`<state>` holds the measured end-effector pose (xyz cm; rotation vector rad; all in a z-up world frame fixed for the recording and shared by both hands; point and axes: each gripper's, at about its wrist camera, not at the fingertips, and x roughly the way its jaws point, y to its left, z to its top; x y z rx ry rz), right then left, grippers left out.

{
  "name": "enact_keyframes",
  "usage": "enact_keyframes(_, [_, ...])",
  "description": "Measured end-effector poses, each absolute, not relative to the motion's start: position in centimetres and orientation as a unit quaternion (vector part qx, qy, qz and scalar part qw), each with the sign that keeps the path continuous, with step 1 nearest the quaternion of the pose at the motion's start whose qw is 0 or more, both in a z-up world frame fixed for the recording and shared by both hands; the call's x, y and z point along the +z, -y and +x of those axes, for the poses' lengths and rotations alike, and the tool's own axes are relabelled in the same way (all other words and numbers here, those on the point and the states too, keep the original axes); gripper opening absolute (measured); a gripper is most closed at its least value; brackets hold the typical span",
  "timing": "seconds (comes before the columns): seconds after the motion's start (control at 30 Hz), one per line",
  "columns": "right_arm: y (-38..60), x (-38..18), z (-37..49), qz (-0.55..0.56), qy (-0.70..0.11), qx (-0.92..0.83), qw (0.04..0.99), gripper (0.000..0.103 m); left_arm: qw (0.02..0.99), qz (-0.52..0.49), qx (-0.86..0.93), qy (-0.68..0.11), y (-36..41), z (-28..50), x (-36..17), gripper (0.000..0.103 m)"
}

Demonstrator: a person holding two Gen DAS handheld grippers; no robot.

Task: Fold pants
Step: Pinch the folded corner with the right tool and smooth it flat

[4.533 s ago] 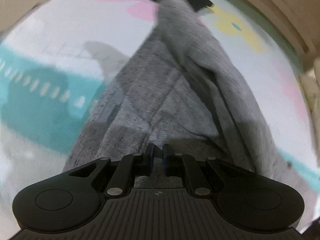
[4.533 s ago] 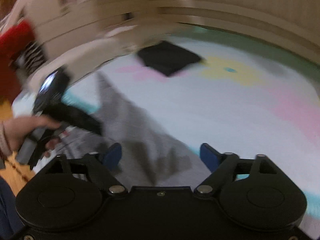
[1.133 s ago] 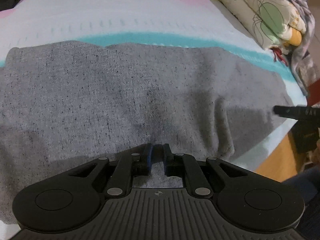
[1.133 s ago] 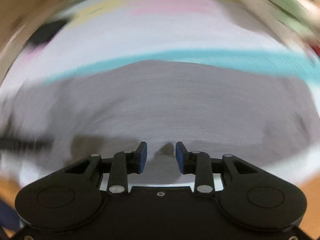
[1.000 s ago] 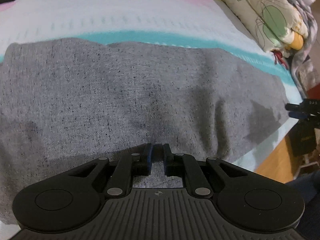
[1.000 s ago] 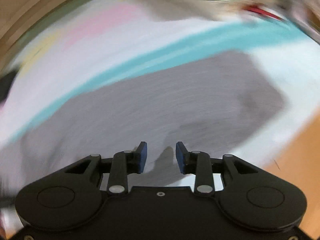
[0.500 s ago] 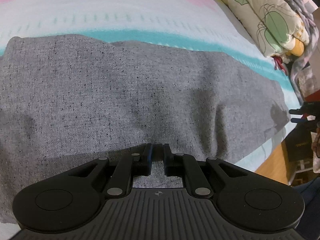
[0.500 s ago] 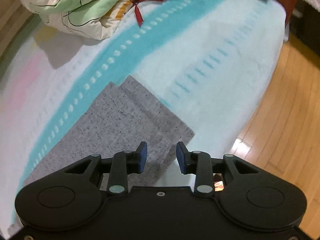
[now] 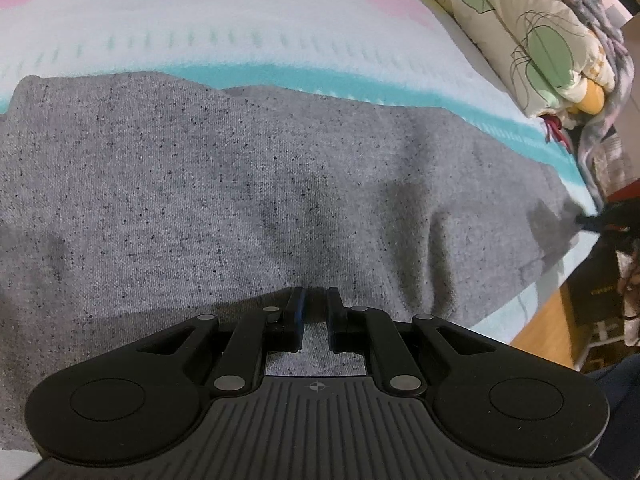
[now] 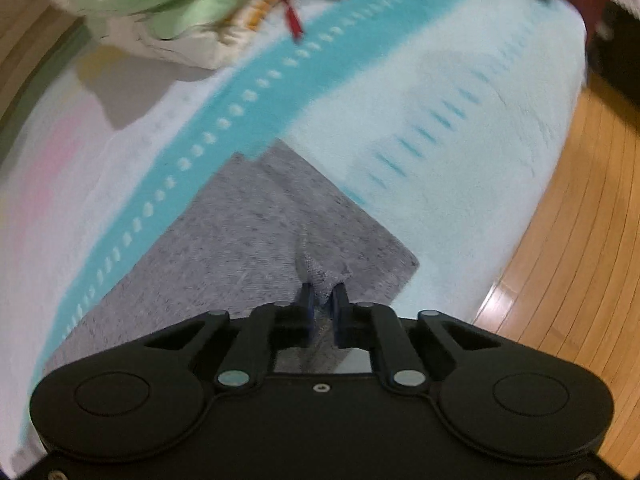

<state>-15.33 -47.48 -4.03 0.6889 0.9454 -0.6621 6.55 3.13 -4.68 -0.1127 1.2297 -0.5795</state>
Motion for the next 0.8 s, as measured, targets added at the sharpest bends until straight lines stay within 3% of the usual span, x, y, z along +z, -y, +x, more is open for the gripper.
enact_keyframes(0.2, [46.4,0.4,-17.4,0.259,-0.376,-0.360,0.813,0.010,0.793,-0.027,-0.264,-0.548,-3.3,6.1,-4.0,0.011])
enact_keyframes(0.43, [48.1,-5.5,-14.5,0.246,-0.499,-0.381,0.738,0.010,0.778,-0.010,-0.277,-0.564,-2.8,5.1,-4.3,0.011])
enact_keyframes(0.67, [48.5,-5.4,-14.2,0.255,-0.500,-0.392,0.729,0.011,0.749,0.011,-0.309,-0.586,-2.6,3.4,-4.7,0.011])
enact_keyframes(0.73, [48.8,-5.6,-14.5,0.268,-0.500,-0.396,0.722,0.020,0.747,0.013,-0.315,-0.586,-2.7,3.3,-4.6,0.011])
enact_keyframes(0.8, [49.0,-5.1,-14.9,0.272,-0.493,-0.405,0.720,0.046,0.752,0.002,-0.317,-0.578,-3.2,3.5,-4.1,0.011])
